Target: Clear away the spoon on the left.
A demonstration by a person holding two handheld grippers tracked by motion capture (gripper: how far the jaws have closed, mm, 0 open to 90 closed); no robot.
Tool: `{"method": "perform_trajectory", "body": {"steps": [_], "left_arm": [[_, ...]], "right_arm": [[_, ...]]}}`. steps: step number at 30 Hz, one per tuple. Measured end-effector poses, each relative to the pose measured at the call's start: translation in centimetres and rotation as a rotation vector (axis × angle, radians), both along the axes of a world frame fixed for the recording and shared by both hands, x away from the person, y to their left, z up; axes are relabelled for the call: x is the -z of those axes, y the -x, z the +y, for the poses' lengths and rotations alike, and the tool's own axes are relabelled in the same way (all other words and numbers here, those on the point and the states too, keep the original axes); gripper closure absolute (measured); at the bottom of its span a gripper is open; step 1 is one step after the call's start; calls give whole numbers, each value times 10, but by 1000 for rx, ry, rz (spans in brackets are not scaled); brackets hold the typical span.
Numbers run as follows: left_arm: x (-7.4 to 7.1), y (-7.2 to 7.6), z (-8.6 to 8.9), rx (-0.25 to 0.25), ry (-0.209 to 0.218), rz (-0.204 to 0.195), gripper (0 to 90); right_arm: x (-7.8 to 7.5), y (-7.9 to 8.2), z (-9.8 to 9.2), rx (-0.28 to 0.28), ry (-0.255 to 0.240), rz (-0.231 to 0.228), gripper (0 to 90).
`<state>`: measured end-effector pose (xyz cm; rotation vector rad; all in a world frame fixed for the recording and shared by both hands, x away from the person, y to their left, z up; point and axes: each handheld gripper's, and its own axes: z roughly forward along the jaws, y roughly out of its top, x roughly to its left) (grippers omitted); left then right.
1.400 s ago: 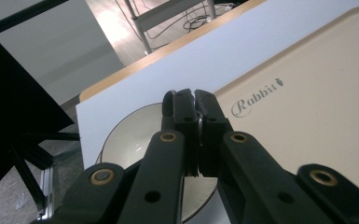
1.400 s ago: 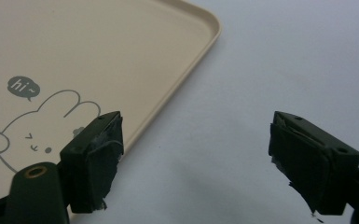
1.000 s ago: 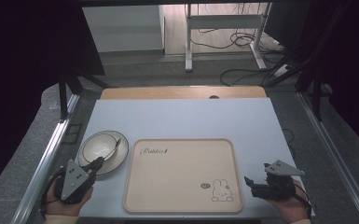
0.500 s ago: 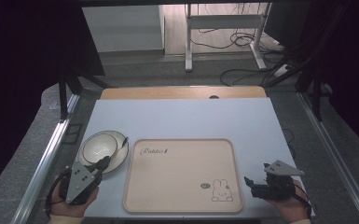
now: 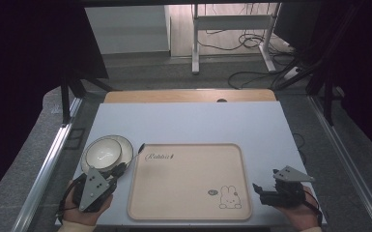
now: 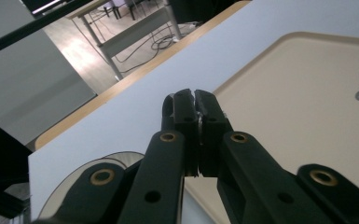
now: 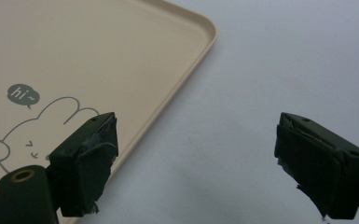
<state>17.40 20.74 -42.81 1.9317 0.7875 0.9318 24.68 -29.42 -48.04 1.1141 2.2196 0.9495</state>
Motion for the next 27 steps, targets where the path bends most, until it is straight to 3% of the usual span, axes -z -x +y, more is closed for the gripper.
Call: {"method": "perform_trajectory", "body": {"steps": [15,27], "left_arm": [[16,-6,-21,52,-19,38,896],[28,-29,-42,60,-40,48,896]], "right_arm": [[2,-1,1,-5,10,12,135],[3,-1,2,-6,8,18,136]]}}
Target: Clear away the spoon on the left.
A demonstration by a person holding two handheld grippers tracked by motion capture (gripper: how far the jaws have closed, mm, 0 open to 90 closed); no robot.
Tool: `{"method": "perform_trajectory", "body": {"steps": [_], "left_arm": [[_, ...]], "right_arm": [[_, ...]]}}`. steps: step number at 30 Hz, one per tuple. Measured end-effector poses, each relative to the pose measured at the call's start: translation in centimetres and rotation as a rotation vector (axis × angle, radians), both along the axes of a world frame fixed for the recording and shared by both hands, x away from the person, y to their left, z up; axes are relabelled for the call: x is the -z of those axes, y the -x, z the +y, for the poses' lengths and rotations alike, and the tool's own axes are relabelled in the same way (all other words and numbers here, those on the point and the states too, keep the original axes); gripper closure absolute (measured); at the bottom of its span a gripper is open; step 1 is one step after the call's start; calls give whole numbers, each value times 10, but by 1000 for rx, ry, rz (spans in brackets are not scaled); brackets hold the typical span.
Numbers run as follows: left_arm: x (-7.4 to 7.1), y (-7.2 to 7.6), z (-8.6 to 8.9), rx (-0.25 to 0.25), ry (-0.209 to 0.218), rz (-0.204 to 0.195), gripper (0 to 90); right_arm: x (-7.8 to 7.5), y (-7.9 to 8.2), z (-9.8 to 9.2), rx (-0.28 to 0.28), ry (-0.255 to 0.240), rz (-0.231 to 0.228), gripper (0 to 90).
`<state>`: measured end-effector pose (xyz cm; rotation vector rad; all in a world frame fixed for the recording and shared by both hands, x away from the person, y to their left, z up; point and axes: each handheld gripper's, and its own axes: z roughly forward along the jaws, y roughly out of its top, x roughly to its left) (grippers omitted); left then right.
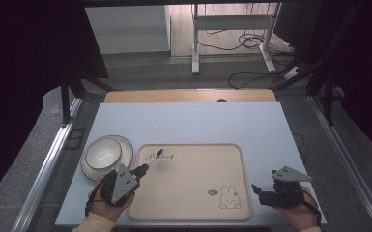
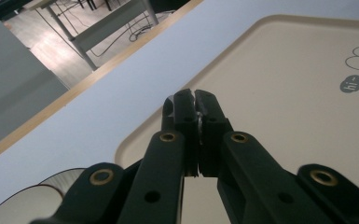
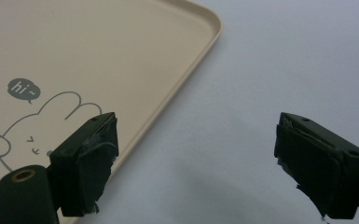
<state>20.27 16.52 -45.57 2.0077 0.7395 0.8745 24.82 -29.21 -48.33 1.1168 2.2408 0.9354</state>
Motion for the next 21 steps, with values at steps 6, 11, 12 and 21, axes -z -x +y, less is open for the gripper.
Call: {"method": "perform_trajectory", "body": {"steps": [6,11,12,21], "left_arm": [[3,-5,-7,9,-11,0,896],[7,-8,-9,11,-25,8,896],[8,-8,-8,3,-29,9,896],[16,-9,-13,6,-96,7,896]], "right_arm": [[0,1,1,-1,4,4,136],[0,1,1,0,4,5,136],[1,0,1,1,4,4,136],[1,0,0,8,8,10,138]]}}
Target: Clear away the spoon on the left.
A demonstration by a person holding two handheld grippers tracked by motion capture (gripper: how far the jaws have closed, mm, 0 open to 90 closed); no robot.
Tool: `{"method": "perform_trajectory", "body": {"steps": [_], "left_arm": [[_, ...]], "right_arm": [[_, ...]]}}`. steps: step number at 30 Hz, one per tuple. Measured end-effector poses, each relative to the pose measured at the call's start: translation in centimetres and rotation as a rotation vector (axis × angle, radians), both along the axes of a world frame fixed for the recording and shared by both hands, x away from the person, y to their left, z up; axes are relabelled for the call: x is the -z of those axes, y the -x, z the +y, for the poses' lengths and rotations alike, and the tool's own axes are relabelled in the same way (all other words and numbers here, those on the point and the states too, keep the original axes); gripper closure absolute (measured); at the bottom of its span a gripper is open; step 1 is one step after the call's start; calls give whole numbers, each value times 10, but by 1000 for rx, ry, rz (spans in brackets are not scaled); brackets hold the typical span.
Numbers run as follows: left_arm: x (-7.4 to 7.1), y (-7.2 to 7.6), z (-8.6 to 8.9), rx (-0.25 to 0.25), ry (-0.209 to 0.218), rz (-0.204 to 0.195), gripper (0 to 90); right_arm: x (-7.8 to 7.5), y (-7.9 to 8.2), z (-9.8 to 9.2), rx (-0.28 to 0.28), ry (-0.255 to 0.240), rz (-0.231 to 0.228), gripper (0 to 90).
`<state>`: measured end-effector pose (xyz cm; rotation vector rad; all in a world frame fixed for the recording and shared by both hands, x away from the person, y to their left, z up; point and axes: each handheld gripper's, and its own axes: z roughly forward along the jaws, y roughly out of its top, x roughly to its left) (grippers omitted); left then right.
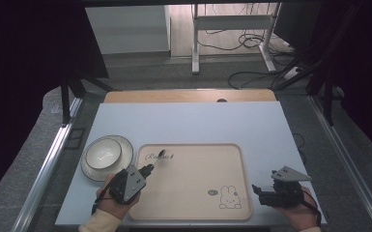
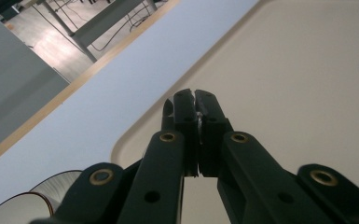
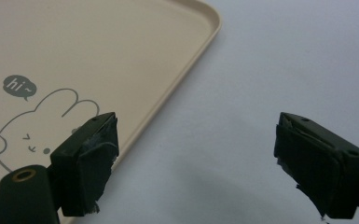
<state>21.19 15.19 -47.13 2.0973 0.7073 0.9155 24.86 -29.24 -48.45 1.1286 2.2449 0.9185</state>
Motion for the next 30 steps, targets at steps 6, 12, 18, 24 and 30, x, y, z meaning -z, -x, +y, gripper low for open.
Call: {"method": "perform_trajectory", "body": {"steps": [6,12,18,24,30], "left_arm": [[5,0,-5,10,-47,8,894],[11,0,-12,8,-88,19,889],[15,2,-19,1,-146,21,858],[19,2,-23,11,-173,46,818],[24,4,-29,50,-192,76,792]], "right_arm": [[0,0,1,-5,6,4,138],[1,0,0,1,7,13,138],[1,0,0,3,10,15,139],[2,0,0,-6,9,24,142],[3,0,0,-7,11,25,144]]}}
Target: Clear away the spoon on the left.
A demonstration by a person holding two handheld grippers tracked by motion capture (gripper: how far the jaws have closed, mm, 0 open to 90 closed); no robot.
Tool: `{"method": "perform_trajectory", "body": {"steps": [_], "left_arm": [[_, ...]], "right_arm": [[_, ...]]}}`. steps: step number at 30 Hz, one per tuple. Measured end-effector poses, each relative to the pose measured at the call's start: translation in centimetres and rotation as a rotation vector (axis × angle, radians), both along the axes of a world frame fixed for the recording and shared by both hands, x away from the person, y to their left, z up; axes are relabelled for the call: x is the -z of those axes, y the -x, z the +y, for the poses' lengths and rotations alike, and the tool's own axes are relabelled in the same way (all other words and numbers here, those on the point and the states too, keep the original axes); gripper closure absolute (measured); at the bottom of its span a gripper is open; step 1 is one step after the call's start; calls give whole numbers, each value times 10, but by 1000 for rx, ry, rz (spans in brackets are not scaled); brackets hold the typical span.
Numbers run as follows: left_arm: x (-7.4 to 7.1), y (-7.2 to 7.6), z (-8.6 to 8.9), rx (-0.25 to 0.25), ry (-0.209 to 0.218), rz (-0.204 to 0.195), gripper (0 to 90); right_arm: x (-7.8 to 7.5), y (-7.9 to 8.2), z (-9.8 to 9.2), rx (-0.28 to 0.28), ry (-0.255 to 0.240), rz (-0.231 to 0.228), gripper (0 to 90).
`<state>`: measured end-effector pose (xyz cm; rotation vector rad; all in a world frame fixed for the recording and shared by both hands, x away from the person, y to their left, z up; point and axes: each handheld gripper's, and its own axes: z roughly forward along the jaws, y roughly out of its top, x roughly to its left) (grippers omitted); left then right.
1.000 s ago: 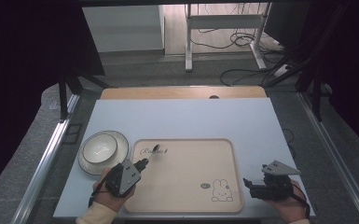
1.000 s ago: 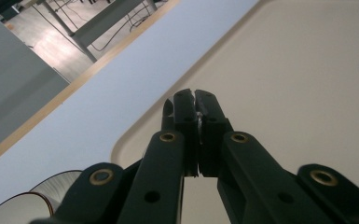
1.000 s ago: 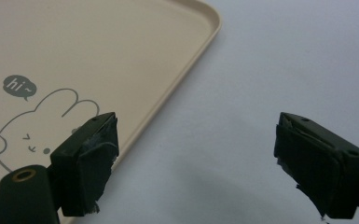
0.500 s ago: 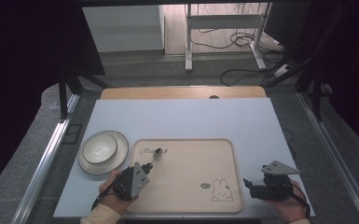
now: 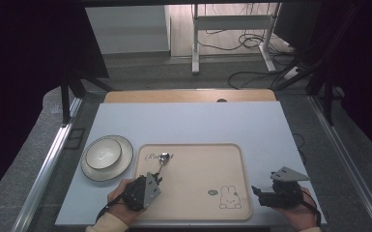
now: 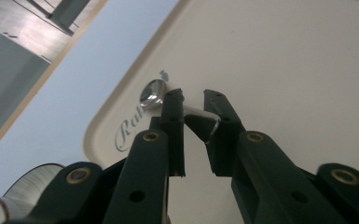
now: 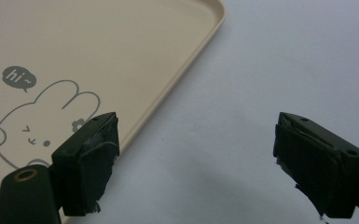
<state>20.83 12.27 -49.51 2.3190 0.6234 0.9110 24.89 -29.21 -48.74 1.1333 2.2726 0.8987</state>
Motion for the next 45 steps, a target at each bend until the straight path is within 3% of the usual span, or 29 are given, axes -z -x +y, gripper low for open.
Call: {"method": "perform_trajectory", "body": {"steps": [6,8,9,10,12,13,14,16,18,21,22,23,29,33,36,38,45], "left_arm": [[4,0,-4,24,-18,32,746],[6,-2,-4,44,-7,70,715],[6,-2,-4,44,-7,70,694],[9,-4,-4,56,-3,111,671],[13,-6,-4,71,6,149,639],[13,-6,-4,71,6,149,597],[15,-8,-3,93,20,205,569],[16,-9,-3,100,24,223,504],[18,-12,-2,110,53,273,401],[16,-13,0,122,89,277,307],[14,-15,2,116,138,294,268],[13,-16,3,114,153,306,227],[10,-16,8,87,189,270,185],[10,-16,7,84,181,269,184],[12,-16,6,91,144,279,185],[12,-16,6,84,135,264,188],[6,-13,10,66,173,219,201]], "right_arm": [[1,0,1,-5,5,2,147],[1,0,1,-5,7,2,147],[1,0,1,-5,7,2,147],[1,0,1,-3,7,2,147],[1,0,0,-3,5,3,147],[1,0,0,-4,5,2,147],[1,0,0,-4,6,3,147],[1,0,0,-7,8,4,147],[1,0,1,-12,10,4,148],[0,1,1,-11,7,-2,149],[0,1,1,-11,6,-3,150],[0,1,1,-12,6,-3,150],[0,1,0,-10,8,-5,150],[0,1,0,-9,7,-5,150],[0,1,-1,-7,8,-7,150],[-1,1,-1,-5,6,-8,149],[-2,1,0,-14,4,-24,150]]}}
